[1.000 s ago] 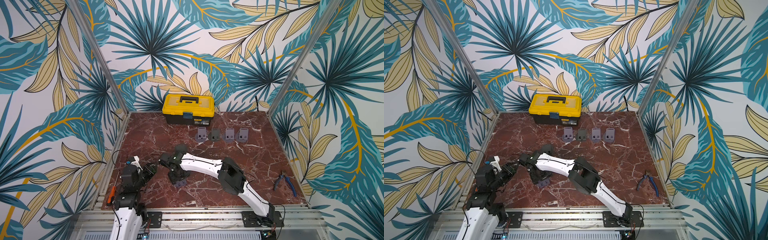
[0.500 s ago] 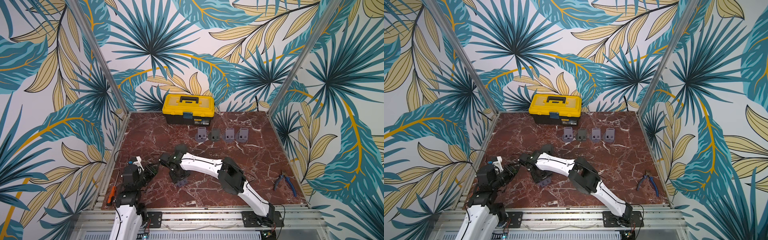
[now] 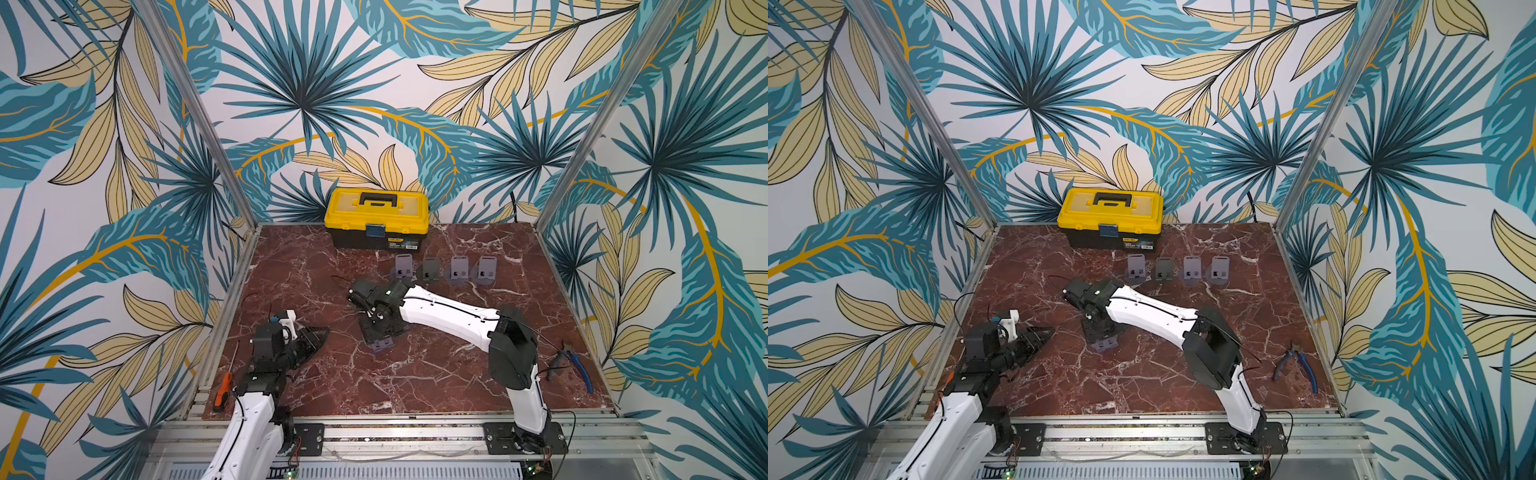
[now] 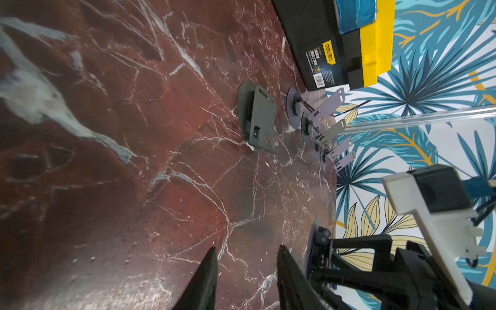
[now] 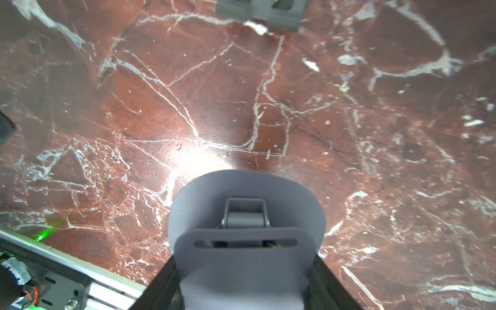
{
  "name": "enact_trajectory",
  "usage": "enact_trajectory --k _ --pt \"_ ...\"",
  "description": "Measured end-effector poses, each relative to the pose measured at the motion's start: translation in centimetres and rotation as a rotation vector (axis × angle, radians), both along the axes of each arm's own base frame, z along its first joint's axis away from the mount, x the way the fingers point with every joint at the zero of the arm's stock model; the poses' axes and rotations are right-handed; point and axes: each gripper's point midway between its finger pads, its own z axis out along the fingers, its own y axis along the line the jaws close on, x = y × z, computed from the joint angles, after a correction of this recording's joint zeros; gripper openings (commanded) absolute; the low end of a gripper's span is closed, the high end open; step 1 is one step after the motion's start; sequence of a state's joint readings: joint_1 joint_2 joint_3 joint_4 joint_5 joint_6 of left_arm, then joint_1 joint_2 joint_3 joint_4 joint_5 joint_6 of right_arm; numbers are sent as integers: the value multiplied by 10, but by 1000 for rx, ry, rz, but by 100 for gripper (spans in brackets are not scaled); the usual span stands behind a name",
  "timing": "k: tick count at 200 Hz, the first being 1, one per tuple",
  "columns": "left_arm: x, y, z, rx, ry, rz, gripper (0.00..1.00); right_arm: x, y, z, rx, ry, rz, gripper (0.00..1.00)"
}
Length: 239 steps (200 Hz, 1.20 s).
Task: Open the phone stand
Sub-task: Pick up the phone stand at the center of the board, then open the phone stand.
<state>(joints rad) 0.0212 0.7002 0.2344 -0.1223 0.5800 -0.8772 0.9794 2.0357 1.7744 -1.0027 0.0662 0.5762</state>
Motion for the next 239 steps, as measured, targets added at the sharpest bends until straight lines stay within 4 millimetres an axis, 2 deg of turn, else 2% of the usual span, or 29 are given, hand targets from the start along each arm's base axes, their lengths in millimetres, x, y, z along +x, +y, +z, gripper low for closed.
enact_trajectory --k 44,84,121,164,183,239 --pt "11 -34 22 23 -79 -120 39 3 -21 10 38 -9 -50 42" --pt "14 -66 31 40 -115 -214 42 10 -33 32 114 -40 -88 42" --pt "21 -97 48 43 -175 -298 42 17 -40 49 175 -69 -112 42" --pt "23 -129 64 38 -247 -393 42 23 -42 57 234 -77 -138 42" --pt "23 -138 66 35 -265 -413 42 27 -41 58 248 -81 -150 41" --pt "24 -144 69 32 -290 -406 41 33 -45 58 255 -85 -179 41"
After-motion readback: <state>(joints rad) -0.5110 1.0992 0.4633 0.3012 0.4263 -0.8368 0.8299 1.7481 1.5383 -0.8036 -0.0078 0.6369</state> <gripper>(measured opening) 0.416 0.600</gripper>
